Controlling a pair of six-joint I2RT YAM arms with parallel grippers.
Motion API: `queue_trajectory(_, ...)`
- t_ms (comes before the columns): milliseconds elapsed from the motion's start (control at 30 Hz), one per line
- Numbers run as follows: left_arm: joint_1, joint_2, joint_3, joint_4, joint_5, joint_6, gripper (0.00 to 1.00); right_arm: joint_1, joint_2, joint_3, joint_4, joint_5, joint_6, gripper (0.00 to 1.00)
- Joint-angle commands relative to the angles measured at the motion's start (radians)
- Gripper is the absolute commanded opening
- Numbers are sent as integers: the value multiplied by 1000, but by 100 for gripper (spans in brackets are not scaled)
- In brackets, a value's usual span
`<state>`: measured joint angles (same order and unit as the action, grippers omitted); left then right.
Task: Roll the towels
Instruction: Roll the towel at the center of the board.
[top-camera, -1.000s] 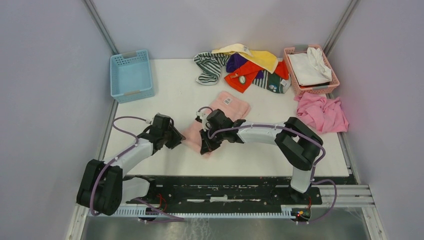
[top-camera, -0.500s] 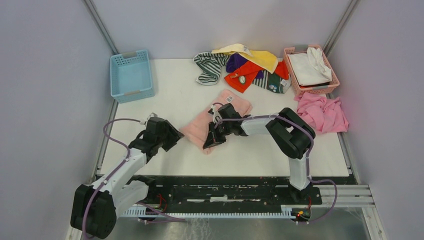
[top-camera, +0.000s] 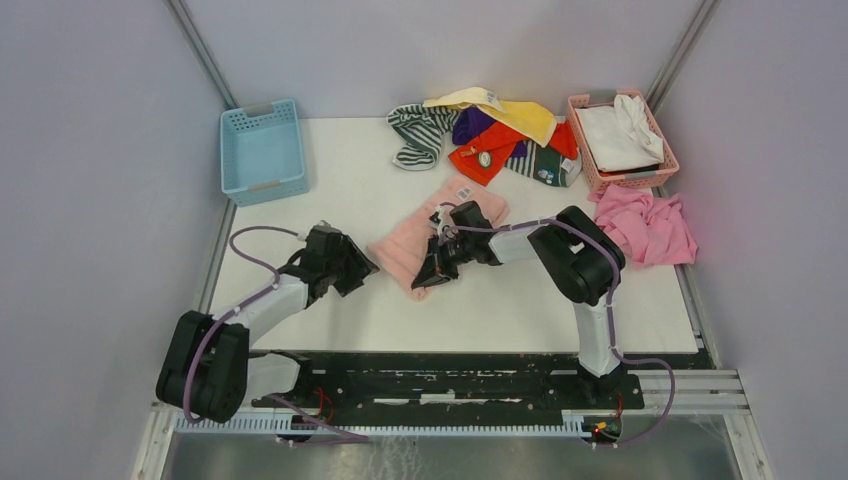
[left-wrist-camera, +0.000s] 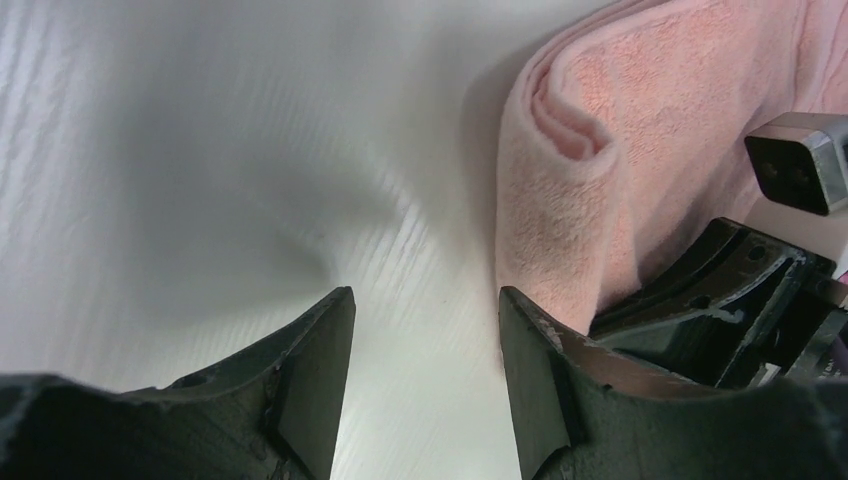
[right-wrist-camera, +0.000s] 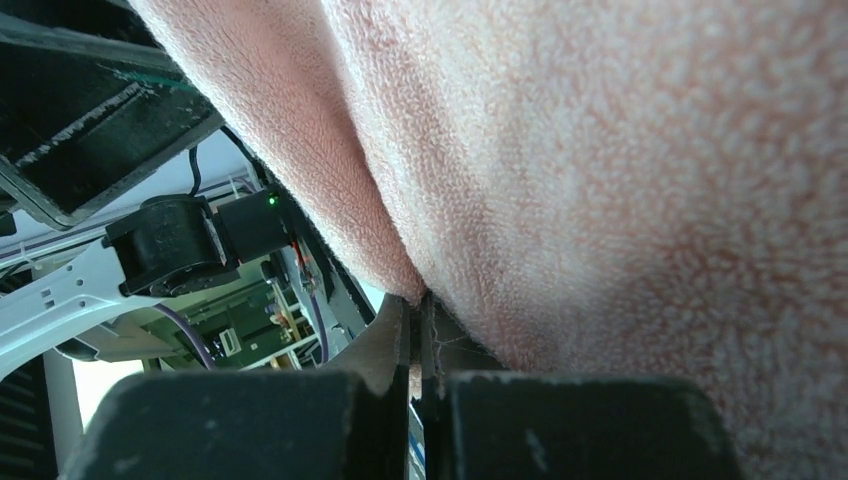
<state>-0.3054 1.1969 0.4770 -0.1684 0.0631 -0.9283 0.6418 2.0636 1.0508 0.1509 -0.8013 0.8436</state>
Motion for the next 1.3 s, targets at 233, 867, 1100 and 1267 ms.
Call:
queue_trajectory(233,0,181,105,240,47,43,61,-17,46,36,-68,60,-58,2)
queue_trajectory(867,-18,479,160,147,-37,44,45,129,-352,57,-461,611,-465,50)
queue_trajectory(1100,-30,488,166,136,-51,48,45,361,-351,141,-520,990,-628,53)
queue_trajectory(1267,-35,491,167,134,-58,48,45,450,-278,192,-483,1114,-715,53)
